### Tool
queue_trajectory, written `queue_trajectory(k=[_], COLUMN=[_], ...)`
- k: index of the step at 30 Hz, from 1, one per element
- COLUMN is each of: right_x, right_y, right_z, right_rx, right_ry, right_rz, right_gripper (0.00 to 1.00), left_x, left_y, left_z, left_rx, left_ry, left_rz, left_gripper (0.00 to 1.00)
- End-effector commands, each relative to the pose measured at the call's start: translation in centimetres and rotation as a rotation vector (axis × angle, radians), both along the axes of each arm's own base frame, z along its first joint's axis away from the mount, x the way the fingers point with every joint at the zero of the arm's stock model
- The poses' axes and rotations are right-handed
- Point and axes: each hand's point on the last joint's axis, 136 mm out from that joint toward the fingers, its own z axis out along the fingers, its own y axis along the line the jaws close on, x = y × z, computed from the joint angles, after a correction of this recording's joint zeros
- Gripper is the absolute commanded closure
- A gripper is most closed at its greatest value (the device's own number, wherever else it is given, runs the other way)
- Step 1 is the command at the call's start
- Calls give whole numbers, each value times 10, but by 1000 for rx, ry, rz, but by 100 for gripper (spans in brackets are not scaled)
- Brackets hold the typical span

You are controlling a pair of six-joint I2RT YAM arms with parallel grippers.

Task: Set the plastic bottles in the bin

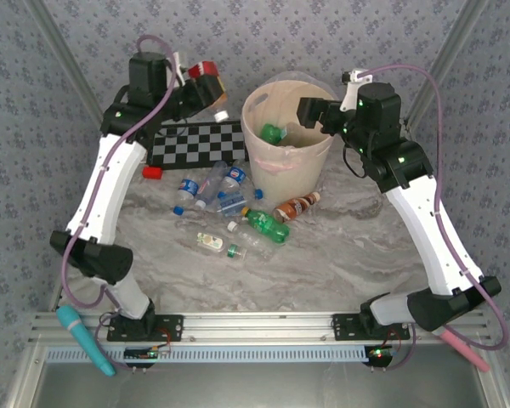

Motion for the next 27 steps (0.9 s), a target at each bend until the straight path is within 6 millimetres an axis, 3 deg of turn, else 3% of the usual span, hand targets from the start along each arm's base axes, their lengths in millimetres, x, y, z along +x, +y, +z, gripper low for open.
queue_trajectory(k=[1, 7, 13, 19, 27], right_x=[-1, 1, -5, -11, -14], right_y=[-8, -9, -16, -23, -29], right_z=[10, 8, 8, 10, 8], right_rx=[-2, 8, 2, -5, -7], right_ry=[-35, -31, -29, -34, -35], right_rz=[-25, -35, -54, -74, -94], right_gripper=[0, 0, 0, 0, 0], left_x=[0, 8, 11, 18, 19], left_y=[-31, -86, -126, -142, -148], left_z=[35, 38, 31, 18, 13], left_rx=[-101, -180, -214, -229, -235], left_ry=[-62, -35, -11, 20, 30], left_rz=[-84, -188, -250, -261, -271], left_gripper=[44, 44, 45, 44, 44])
